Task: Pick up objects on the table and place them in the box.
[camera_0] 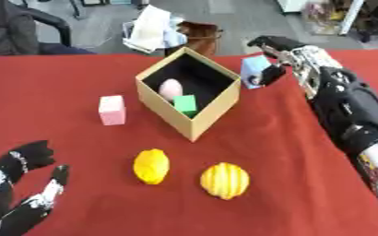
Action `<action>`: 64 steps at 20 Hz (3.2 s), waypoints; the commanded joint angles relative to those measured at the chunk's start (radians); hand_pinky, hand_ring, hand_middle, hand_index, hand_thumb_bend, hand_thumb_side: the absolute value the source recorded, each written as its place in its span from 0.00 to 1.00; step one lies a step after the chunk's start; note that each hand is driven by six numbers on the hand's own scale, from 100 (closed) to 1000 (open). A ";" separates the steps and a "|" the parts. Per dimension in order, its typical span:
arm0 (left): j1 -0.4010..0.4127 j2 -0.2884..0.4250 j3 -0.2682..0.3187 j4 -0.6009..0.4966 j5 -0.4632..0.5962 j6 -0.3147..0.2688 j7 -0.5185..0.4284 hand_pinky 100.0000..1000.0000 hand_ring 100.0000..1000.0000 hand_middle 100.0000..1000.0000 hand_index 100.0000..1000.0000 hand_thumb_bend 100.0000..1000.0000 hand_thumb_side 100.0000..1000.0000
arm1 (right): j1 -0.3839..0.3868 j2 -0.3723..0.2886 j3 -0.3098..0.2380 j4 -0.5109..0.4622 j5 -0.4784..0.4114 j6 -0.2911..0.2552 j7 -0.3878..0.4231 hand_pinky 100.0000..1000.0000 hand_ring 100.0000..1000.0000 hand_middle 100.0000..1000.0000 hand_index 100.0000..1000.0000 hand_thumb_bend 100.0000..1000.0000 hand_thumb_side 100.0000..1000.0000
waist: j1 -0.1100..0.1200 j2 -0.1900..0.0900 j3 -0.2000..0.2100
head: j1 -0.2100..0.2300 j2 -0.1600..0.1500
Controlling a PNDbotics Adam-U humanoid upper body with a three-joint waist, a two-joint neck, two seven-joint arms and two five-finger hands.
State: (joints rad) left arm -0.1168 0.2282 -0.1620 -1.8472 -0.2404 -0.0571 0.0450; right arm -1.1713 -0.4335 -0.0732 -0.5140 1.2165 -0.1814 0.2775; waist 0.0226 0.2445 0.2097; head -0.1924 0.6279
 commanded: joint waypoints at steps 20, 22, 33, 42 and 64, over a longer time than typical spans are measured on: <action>-0.024 0.018 0.000 -0.024 0.006 -0.001 -0.006 0.72 0.62 0.60 0.78 0.31 0.36 | -0.004 -0.050 -0.019 0.034 -0.071 0.054 -0.037 0.60 0.53 0.71 0.79 0.00 0.00 | -0.013 0.008 0.013 | -0.032 -0.031; -0.024 0.016 0.002 -0.023 0.006 -0.002 -0.004 0.72 0.62 0.60 0.78 0.31 0.36 | -0.009 -0.052 -0.014 0.004 -0.088 0.039 -0.039 0.61 0.53 0.70 0.79 0.00 0.00 | -0.014 0.007 0.005 | -0.031 -0.031; -0.026 0.013 0.011 -0.021 0.001 -0.004 0.008 0.72 0.62 0.60 0.78 0.31 0.36 | -0.041 -0.067 0.019 -0.138 -0.145 -0.040 0.017 0.61 0.53 0.69 0.79 0.00 0.00 | -0.021 0.001 -0.030 | -0.017 -0.033; -0.015 0.004 0.022 -0.019 -0.001 -0.004 0.018 0.72 0.62 0.60 0.78 0.31 0.36 | -0.086 0.052 0.173 -0.298 -0.244 -0.134 0.096 0.64 0.55 0.71 0.80 0.00 0.00 | -0.016 -0.022 -0.080 | 0.012 -0.020; 0.005 0.006 0.027 -0.010 -0.002 -0.006 0.026 0.72 0.62 0.60 0.78 0.31 0.36 | 0.035 0.109 0.332 -0.422 -0.324 -0.265 0.295 0.79 0.79 0.86 0.92 0.14 0.47 | -0.020 -0.043 -0.120 | 0.023 0.001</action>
State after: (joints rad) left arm -0.1083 0.2267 -0.1431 -1.8459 -0.2393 -0.0612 0.0658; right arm -1.1191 -0.3175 0.2601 -0.9311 0.8777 -0.4548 0.5758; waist 0.0161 0.2349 0.0907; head -0.1717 0.6247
